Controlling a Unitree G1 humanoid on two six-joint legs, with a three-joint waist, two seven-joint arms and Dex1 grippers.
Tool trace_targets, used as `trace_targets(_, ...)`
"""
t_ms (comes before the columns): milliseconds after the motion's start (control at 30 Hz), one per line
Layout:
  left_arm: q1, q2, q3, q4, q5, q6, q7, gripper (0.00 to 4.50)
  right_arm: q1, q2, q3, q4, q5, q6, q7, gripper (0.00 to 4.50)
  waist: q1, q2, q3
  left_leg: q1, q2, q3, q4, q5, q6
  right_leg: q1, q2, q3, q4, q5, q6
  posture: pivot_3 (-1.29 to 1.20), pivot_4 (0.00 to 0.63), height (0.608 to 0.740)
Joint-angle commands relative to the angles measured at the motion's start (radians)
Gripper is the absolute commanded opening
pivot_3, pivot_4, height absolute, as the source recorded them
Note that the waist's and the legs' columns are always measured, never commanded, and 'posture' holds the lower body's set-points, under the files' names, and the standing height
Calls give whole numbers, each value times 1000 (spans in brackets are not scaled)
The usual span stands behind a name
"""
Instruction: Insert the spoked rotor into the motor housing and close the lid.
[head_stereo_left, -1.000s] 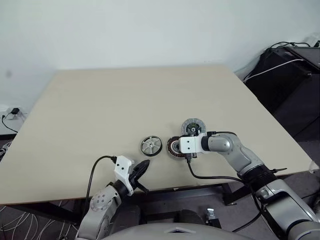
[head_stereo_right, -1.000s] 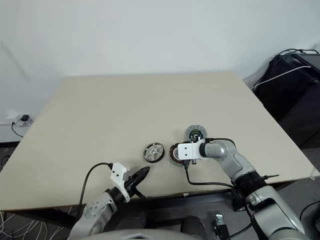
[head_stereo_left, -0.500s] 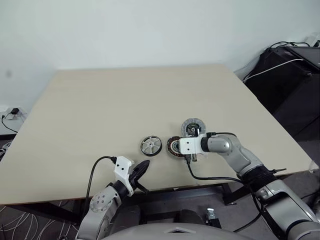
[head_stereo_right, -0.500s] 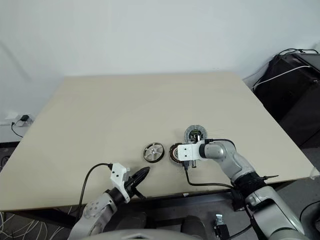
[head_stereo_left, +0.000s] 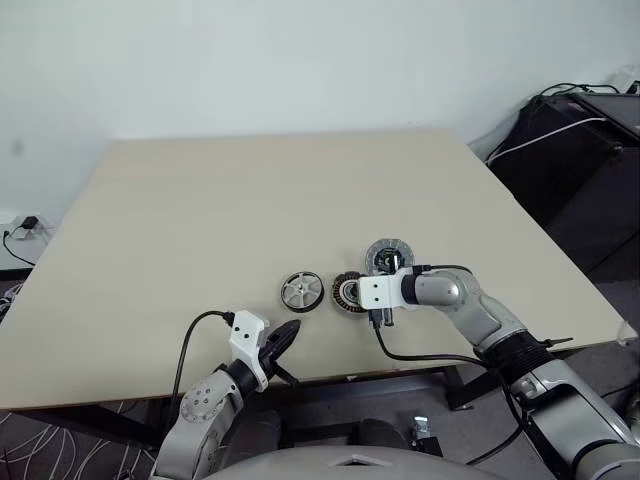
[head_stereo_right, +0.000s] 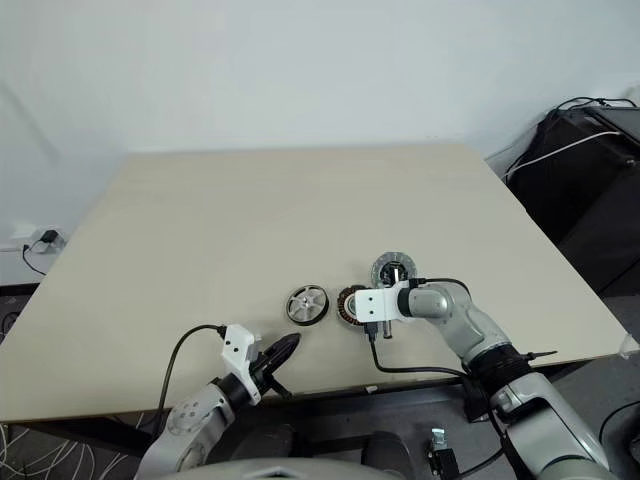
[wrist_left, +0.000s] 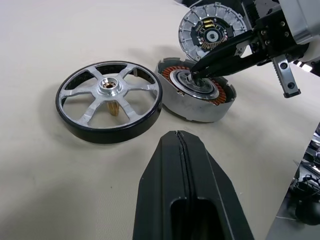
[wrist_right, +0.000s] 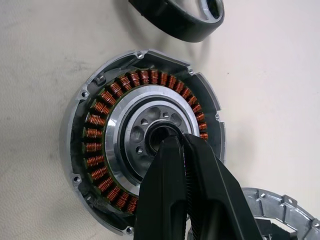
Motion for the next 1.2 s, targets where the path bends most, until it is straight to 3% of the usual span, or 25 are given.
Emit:
trace_targets(33, -8, 1, -5, -51, -3, -11, 0, 0, -22, 18, -74, -49, 56, 34, -18, 34, 0, 0, 0, 0, 0, 0, 0, 0, 0, 0, 0, 0, 0, 0, 0, 0, 0, 740)
trace_targets(200, -6, -2, -8, -40, 0, -21, -3, 0, -29, 33, -141, -101, 108, 103, -28, 34, 0, 0, 0, 0, 0, 0, 0, 0, 0, 0, 0, 0, 0, 0, 0, 0, 0, 740)
trace_targets(400, -7, -6, -13, -29, 2, -31, -7, 0, 32, -29, -115, -236, 166, 262, 165, 34, 4, 0, 0, -1, 0, 0, 0, 0, 1, 0, 0, 0, -1, 0, 0, 0, 0, 740)
trace_targets(700, -18, -1, -13, -22, -4, -34, -12, 0, -8, 81, -136, -263, 171, 651, 95, 34, 2, 2, -1, 0, 0, 0, 0, 0, 0, -1, -1, 0, 1, 0, 0, 0, 0, 740)
trace_targets(1200, -9, 4, -16, -26, 3, -42, -6, 0, -59, 73, -67, -227, 188, 768, 146, 34, 0, 2, -1, -2, 0, 0, -1, 0, 1, -2, -1, 0, 0, 0, 0, 0, 0, 740)
